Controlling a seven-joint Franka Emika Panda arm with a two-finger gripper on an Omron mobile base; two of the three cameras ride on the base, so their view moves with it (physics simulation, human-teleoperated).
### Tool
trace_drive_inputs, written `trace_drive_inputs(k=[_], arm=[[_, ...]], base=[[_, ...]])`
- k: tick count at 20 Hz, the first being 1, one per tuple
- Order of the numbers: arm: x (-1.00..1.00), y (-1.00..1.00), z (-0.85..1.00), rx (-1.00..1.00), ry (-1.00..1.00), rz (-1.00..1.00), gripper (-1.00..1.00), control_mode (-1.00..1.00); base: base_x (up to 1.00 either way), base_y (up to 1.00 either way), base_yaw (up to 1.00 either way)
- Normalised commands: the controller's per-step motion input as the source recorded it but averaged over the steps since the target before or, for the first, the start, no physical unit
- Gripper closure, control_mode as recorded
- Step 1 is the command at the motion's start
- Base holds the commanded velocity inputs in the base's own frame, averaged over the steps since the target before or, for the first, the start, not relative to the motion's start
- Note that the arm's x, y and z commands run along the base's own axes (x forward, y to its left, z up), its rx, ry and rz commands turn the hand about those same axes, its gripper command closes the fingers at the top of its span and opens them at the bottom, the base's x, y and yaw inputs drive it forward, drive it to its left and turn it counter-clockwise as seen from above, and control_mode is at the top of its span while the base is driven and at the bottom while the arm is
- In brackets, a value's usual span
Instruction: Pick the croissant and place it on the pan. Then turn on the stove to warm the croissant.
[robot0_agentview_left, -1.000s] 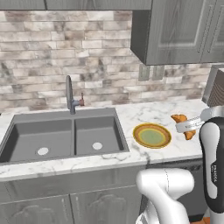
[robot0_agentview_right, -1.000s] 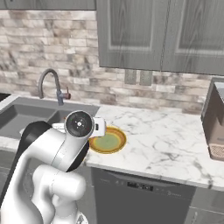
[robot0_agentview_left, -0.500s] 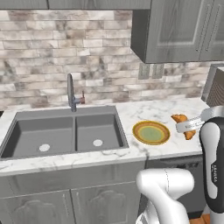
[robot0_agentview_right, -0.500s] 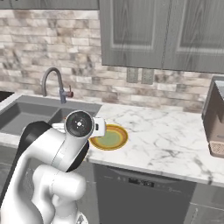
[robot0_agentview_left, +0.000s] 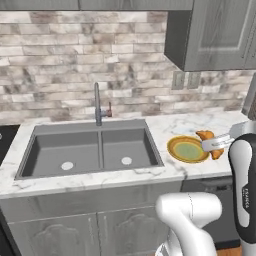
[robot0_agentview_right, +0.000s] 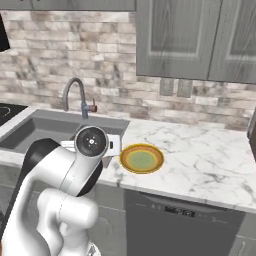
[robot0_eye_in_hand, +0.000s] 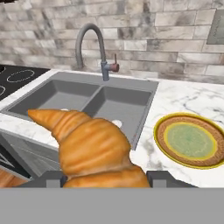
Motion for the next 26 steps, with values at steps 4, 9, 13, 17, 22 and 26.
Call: trace_drive_inputs(k=[4,9,13,17,22,26], arm=[[0.0,0.0,0.0,0.0,0.0,0.0,1.0,1.0],[0.0,0.0,0.0,0.0,0.0,0.0,1.0,1.0],[0.0,0.0,0.0,0.0,0.0,0.0,1.0,1.0],[0.0,0.0,0.0,0.0,0.0,0.0,1.0,1.0],[0.0,0.0,0.0,0.0,0.0,0.0,1.0,1.0],[0.0,0.0,0.0,0.0,0.0,0.0,1.0,1.0]], base=[[-0.45,0.46,0.01],[-0.51,0.41,0.0],[-0.42,0.49,0.0],[-0.29,0.61,0.0],[-0.06,0.74,0.0],[0.0,0.8,0.0]])
